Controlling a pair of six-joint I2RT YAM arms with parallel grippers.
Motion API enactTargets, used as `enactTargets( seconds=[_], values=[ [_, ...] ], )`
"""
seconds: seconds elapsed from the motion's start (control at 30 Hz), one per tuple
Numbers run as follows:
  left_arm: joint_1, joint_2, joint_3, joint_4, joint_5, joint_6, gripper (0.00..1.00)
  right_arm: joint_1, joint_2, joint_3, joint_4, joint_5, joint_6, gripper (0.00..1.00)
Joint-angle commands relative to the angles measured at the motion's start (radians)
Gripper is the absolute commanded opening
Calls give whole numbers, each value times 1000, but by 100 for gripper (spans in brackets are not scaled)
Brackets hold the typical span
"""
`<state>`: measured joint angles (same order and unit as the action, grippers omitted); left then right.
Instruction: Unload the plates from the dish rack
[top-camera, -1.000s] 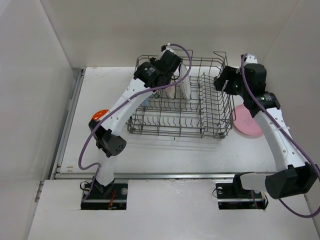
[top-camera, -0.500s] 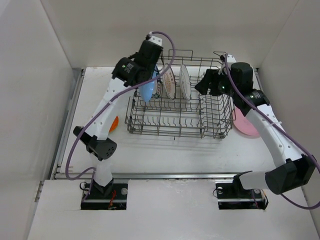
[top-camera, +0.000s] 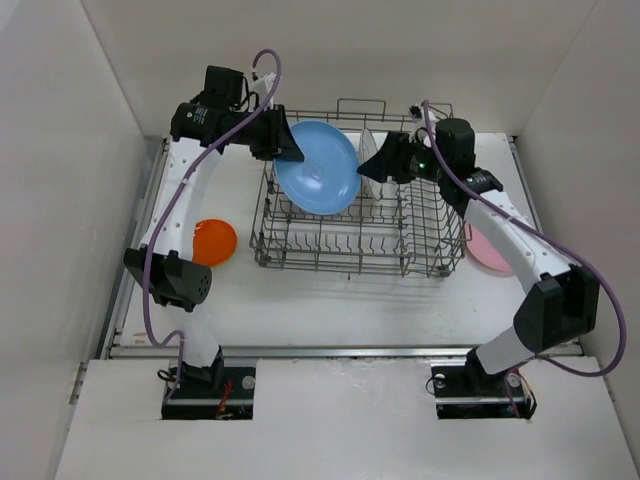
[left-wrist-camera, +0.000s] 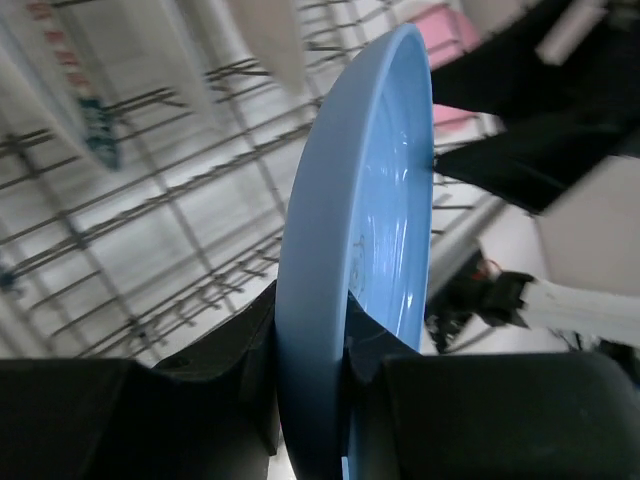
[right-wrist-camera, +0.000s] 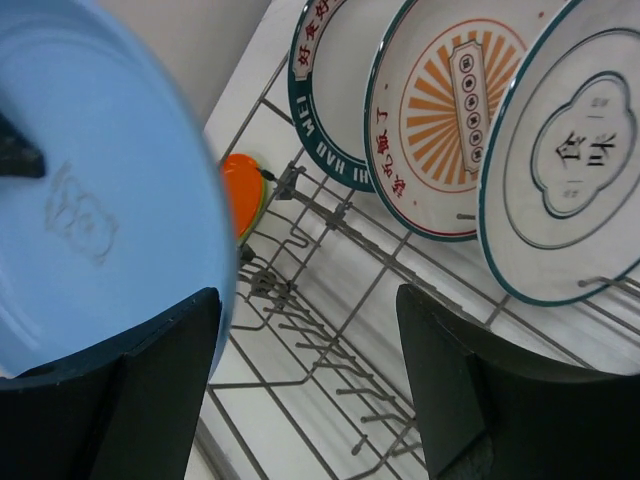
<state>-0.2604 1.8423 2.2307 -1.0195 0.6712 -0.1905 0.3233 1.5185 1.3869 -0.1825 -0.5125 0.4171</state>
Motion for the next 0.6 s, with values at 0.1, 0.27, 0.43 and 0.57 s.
enactTargets(
  seconds=[0.1,0.27,0.43,0.57],
  values=[
    [33,-14,-43,145,386,-85,0,26,60,46,124,-52,74,77],
    [53,9,-65,145,363,-82,0,26,78,46,161,-87,92,33],
    [62,20,-65,118,294,-61,1,26,78,57,161,-101,135,0],
    [62,44,-14,53,197,-26,19,26,63,57,173,-87,176,0]
  ],
)
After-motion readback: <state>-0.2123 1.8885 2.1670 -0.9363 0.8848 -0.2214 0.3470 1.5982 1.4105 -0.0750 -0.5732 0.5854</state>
